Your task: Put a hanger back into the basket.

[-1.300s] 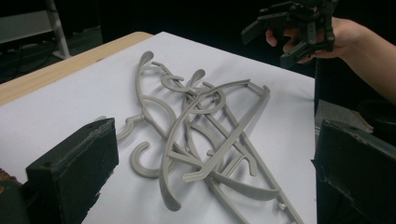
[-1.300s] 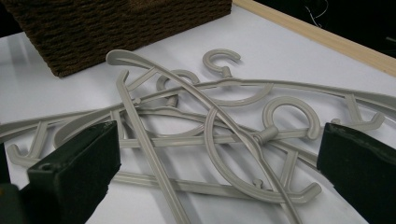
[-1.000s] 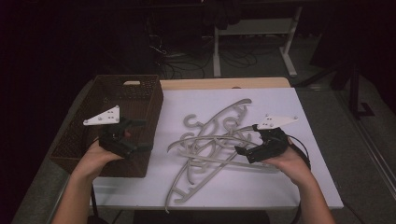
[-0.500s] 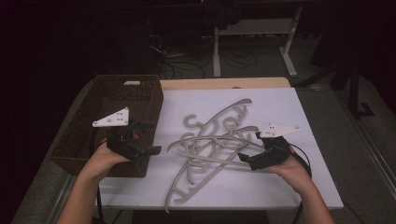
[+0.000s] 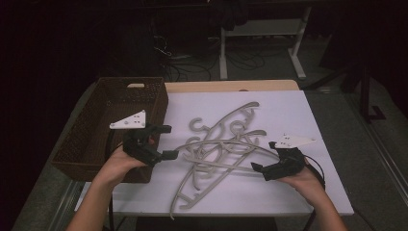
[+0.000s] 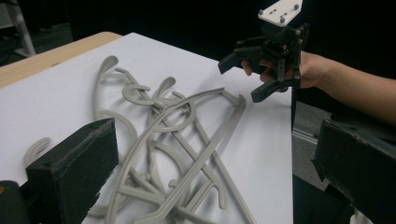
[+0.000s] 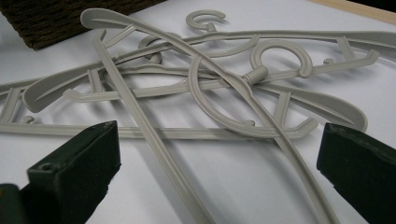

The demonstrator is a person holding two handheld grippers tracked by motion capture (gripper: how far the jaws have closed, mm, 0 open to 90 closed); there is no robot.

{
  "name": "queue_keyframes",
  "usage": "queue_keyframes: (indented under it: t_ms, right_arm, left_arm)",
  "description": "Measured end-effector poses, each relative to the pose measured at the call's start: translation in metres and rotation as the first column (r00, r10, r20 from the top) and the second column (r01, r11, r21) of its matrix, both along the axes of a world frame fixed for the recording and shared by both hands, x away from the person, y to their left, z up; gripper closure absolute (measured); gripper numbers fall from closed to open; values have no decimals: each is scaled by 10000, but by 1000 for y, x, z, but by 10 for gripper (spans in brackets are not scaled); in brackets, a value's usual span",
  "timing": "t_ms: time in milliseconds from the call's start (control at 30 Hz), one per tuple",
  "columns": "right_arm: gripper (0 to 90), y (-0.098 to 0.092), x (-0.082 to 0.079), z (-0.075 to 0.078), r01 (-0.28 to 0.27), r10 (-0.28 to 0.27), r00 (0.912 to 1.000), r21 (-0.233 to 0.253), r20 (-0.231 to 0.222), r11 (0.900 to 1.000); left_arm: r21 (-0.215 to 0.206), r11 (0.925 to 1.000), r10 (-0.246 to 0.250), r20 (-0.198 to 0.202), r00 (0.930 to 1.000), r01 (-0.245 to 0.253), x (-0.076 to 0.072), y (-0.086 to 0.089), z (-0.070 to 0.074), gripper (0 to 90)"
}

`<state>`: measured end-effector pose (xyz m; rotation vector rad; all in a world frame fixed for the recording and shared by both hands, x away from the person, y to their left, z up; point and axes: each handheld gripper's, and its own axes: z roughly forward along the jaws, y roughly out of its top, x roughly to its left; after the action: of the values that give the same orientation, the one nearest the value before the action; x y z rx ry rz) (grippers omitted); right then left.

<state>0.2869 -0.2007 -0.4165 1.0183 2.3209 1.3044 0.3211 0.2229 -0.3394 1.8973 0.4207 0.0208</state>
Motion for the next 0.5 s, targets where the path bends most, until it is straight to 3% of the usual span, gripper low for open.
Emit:
queue_keyframes:
  t_ms: [500]
  right_arm:
    - [0, -8, -7, -8, 91, -91, 10000, -44, 15, 9999]
  left_arm:
    - [279, 9983, -511, -81, 9987, 513, 16, -41, -4, 0]
